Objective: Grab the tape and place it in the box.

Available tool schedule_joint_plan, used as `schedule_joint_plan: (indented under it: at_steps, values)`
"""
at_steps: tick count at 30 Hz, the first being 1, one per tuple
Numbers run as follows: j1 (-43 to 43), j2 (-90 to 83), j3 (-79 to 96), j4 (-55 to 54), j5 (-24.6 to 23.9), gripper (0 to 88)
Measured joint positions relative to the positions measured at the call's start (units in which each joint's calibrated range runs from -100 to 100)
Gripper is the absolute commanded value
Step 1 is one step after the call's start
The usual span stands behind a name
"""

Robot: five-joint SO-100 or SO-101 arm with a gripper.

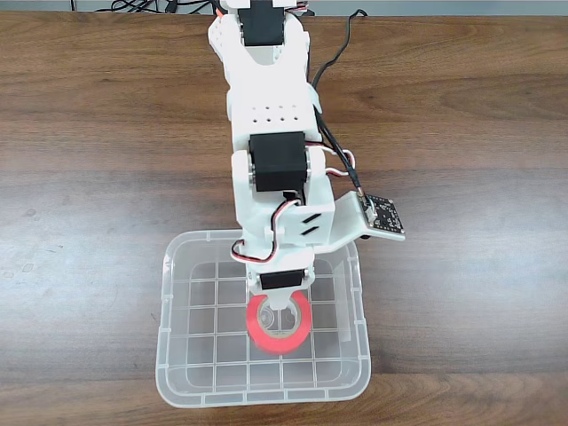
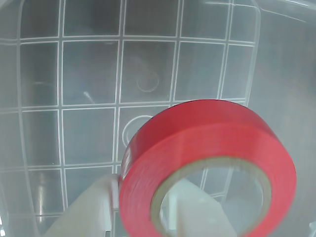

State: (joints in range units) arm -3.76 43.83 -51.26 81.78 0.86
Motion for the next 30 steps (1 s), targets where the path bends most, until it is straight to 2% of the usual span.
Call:
schedule_joint_plan:
  at_steps: [21,26,30]
  values:
    - [0.0,0.1,-1.3,0.2,0.0,15.1]
    - [0.0,-0.6,-1.3,3.6,0.0,1.3]
    - [0.0,-5.2,-1.3,7.9,0.0,1.3]
